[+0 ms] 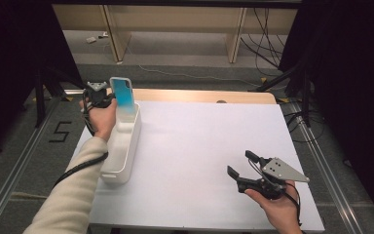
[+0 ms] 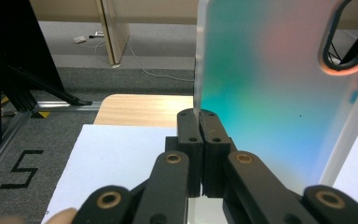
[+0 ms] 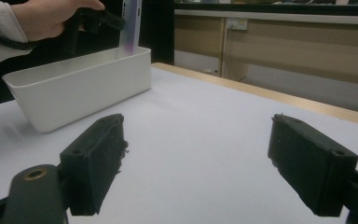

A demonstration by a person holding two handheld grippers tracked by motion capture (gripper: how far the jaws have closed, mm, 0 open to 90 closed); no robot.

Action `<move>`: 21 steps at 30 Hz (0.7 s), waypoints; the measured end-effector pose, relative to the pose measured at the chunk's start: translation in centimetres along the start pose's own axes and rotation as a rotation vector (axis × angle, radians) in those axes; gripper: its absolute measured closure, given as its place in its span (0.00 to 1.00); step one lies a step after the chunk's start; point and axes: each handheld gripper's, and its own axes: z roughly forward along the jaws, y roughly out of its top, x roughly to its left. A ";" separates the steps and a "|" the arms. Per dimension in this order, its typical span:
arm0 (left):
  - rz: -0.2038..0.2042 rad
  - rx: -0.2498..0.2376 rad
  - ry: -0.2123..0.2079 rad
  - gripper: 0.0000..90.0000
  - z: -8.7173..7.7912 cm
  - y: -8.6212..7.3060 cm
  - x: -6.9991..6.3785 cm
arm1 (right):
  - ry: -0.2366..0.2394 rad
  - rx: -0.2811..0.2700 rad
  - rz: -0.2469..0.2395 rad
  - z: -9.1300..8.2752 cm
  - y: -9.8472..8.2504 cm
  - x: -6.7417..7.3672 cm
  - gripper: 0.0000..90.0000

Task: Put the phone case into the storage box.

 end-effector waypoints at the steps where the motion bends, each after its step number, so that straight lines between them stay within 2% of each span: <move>1: 0.001 0.000 0.000 0.98 0.0 0.0 0.0 | 0.000 0.000 0.000 0.0 0.0 0.0 0.22; 21: 0.001 0.020 0.006 0.98 0.6 -0.4 0.0 | 0.004 -0.005 0.002 0.1 -0.1 0.0 0.22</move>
